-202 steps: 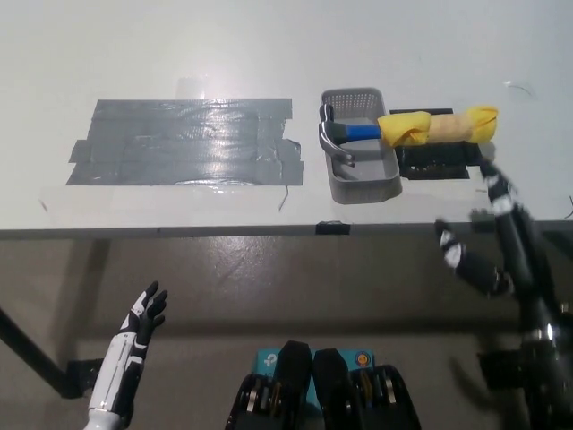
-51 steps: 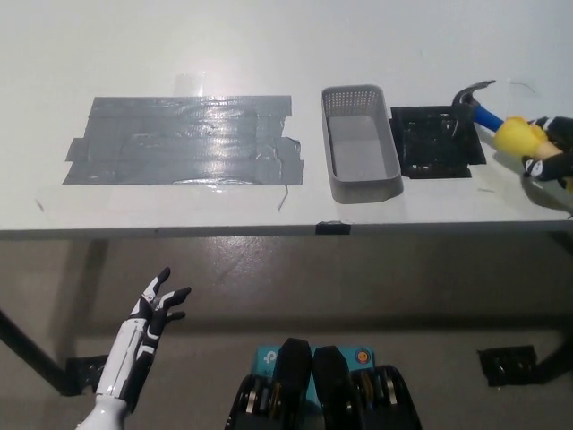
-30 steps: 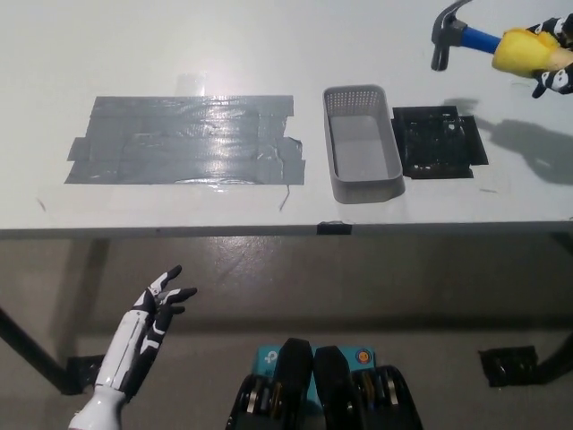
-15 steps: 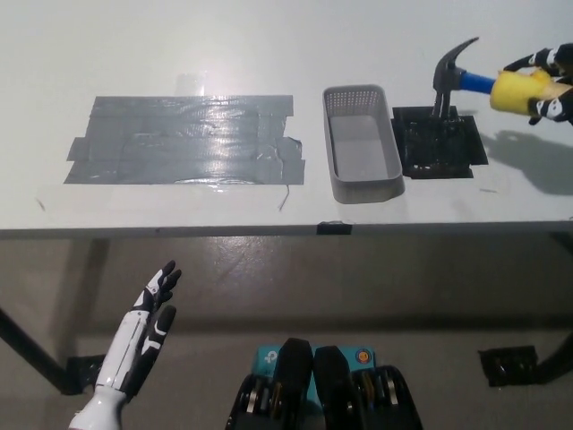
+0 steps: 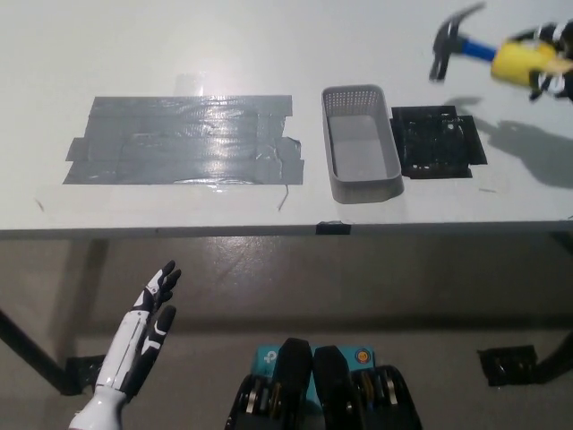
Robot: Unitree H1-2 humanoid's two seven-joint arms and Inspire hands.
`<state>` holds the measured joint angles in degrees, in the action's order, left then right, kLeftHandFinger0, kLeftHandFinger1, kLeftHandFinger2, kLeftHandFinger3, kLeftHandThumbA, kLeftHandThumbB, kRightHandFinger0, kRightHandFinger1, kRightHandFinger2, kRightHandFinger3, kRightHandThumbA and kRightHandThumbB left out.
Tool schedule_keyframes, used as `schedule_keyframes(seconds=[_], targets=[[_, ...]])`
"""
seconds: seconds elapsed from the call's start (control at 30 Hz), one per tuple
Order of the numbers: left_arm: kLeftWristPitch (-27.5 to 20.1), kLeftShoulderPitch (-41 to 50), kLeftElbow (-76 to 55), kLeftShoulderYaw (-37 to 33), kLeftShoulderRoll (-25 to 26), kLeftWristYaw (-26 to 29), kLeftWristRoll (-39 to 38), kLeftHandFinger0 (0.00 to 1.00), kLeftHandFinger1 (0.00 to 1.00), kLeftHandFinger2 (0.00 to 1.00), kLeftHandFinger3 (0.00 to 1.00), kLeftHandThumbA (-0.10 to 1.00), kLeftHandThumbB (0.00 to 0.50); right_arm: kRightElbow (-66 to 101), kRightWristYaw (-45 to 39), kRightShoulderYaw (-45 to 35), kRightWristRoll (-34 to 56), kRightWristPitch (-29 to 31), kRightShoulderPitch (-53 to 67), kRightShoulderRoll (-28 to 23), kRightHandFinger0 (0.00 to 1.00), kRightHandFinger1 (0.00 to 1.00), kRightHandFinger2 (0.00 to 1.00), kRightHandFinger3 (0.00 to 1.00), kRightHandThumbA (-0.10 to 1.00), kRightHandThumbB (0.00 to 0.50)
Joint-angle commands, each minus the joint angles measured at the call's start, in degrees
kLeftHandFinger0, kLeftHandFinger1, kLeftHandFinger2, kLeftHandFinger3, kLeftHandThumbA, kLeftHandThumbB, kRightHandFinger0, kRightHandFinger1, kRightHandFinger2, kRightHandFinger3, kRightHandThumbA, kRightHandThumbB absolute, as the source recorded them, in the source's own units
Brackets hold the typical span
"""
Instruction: The robot picks the hammer with right hand and hits the black area on the desk and places it back.
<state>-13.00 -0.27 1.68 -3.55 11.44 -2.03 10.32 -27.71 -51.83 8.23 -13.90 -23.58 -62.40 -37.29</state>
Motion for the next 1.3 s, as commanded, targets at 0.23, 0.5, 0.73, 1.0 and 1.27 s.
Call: schedule_keyframes(seconds=[0.23, 0.5, 0.73, 1.0, 1.27], targets=[[-2.0, -0.2, -0.6, 0.0, 0.5, -0.6, -0.6, 1.0, 1.0, 1.0, 1.0, 1.0, 0.16, 6.1, 8.3, -8.5, 3.9, -1.9, -4.9, 0.6, 0.14, 0.63, 0.94, 1.0, -0.1, 0.118], [-2.2, -0.3, -0.5, 0.0, 0.6, -0.5, -0.5, 1.0, 1.0, 1.0, 1.0, 1.0, 0.161, 6.9, 9.5, -3.2, 0.4, 3.3, 0.8, 0.8, 0.07, 0.56, 0.89, 1.0, -0.1, 0.09], [-2.1, -0.4, -0.5, 0.0, 0.6, -0.5, -0.3, 1.0, 1.0, 1.0, 1.0, 1.0, 0.156, -0.3, 14.4, 8.8, -8.4, 9.4, 8.3, 3.0, 0.18, 0.66, 0.93, 0.93, -0.1, 0.125], [-1.8, -0.2, -1.4, 0.1, 0.6, -0.7, -0.9, 1.0, 1.0, 1.0, 1.0, 1.0, 0.146, -8.2, 19.9, 19.4, -15.4, 16.3, 10.4, 3.3, 0.18, 0.75, 1.0, 0.98, -0.1, 0.156], [-2.9, -0.1, -0.4, 0.0, 0.6, -0.2, -0.2, 1.0, 1.0, 1.0, 1.0, 1.0, 0.159, -8.9, 20.2, 18.0, -13.6, 18.2, 7.5, 2.3, 0.11, 0.67, 0.98, 0.95, -0.1, 0.143]])
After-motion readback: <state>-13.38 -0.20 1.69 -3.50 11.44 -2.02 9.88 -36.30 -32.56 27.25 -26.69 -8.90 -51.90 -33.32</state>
